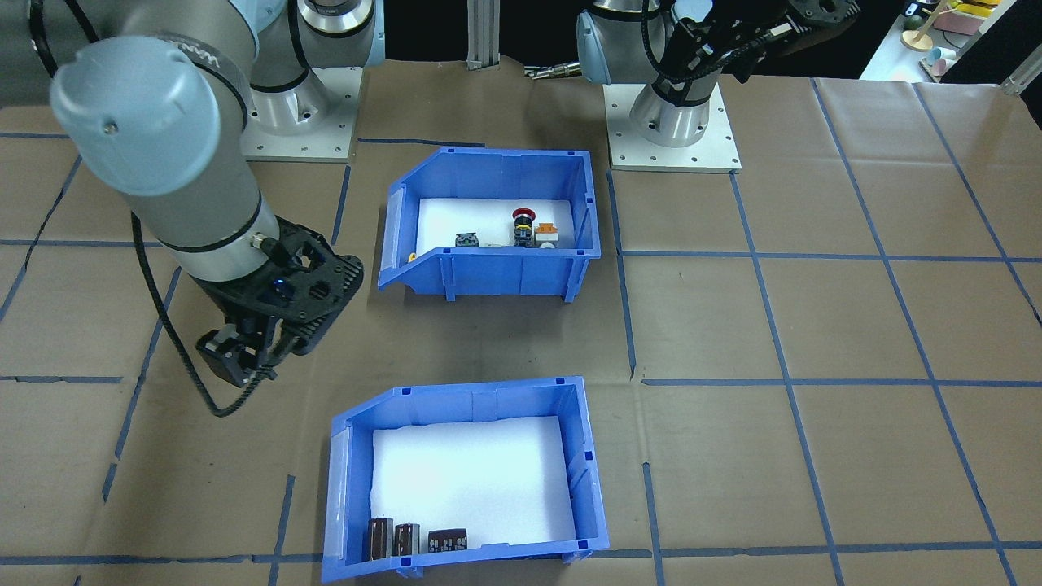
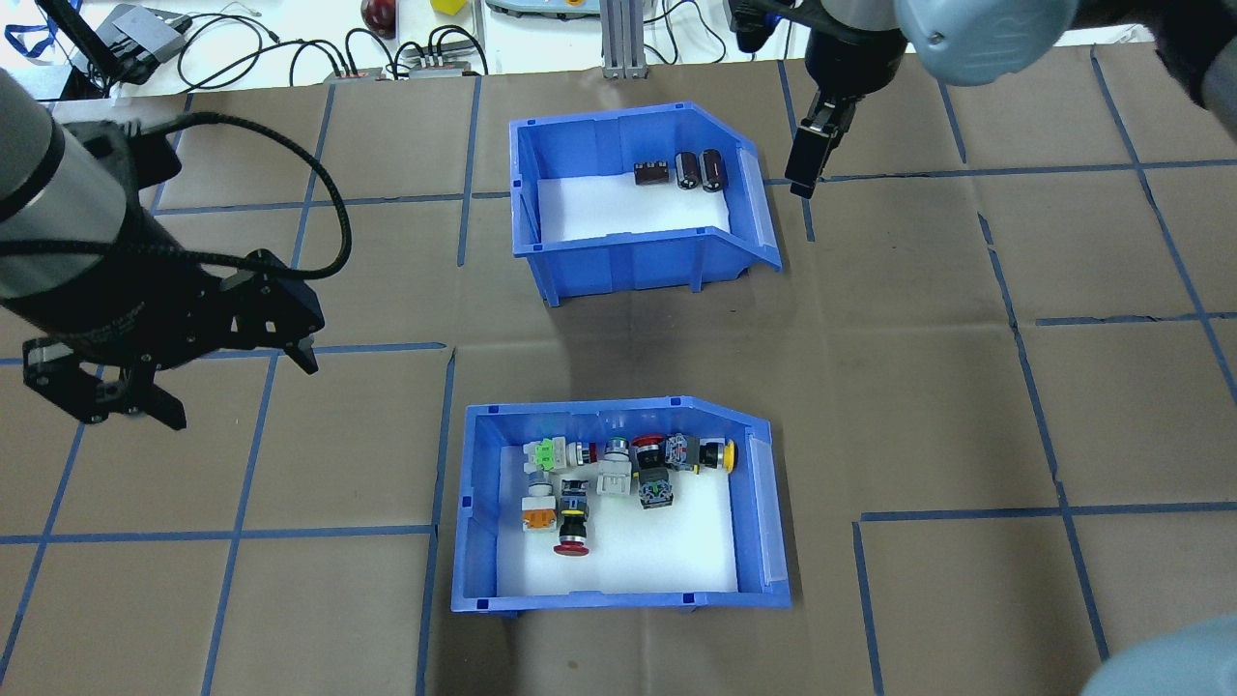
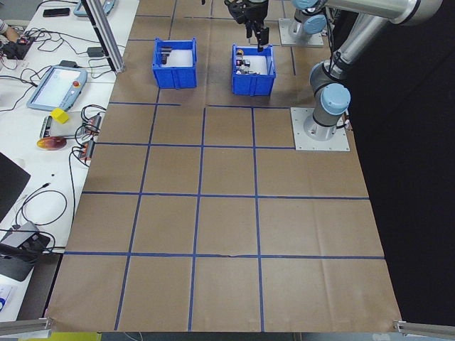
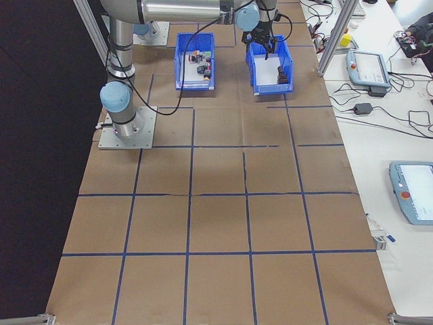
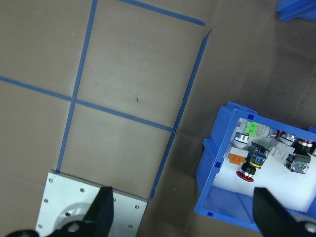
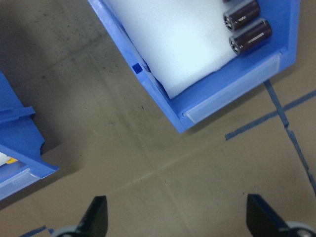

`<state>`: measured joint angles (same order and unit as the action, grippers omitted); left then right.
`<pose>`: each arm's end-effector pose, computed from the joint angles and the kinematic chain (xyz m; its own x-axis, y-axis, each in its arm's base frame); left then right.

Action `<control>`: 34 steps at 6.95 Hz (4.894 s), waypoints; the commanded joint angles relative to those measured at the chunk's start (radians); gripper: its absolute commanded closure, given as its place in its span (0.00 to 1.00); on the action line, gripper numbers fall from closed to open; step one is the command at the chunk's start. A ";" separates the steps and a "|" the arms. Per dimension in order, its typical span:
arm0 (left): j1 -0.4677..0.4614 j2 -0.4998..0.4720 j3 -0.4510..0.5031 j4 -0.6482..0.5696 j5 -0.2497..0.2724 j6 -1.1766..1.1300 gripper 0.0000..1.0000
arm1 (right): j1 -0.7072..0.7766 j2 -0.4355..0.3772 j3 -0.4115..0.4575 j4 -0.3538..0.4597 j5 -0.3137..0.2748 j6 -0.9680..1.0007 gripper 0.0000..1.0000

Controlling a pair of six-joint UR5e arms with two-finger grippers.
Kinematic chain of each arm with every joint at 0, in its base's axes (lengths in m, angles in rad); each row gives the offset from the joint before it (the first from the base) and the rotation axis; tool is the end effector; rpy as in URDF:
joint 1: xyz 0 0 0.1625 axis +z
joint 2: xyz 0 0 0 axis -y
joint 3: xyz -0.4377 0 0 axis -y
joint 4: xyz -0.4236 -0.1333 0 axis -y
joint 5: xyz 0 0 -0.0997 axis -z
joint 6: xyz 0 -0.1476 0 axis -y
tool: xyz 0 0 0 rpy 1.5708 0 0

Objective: Place button box in front

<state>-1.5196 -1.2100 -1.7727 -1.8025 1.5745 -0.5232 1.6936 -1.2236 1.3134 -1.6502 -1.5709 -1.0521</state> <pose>-0.1145 -0.3588 0.4846 -0.8396 -0.5418 -0.0395 -0.5432 0.8374 0.0612 0.2142 -0.6476 0.3875 -0.3856 -0.9226 -0.0090 -0.9226 0.3856 0.0052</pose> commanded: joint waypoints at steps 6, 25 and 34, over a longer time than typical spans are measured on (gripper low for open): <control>-0.212 0.191 -0.370 0.136 -0.142 -1.076 0.01 | 0.279 0.254 -0.154 -0.132 -0.009 -0.120 0.00; -0.603 -0.198 -0.553 0.779 -0.102 -1.552 0.43 | 0.044 0.103 0.045 -0.256 -0.185 -0.335 0.93; -0.333 -0.227 -0.424 0.790 -0.120 -1.320 1.00 | -0.331 -0.138 0.303 -0.272 -0.083 -0.729 0.92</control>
<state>-1.9875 -1.4098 -2.2273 -0.9970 1.4539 -1.9580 1.3828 -1.3333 1.5717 -1.9094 -1.6596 -1.7466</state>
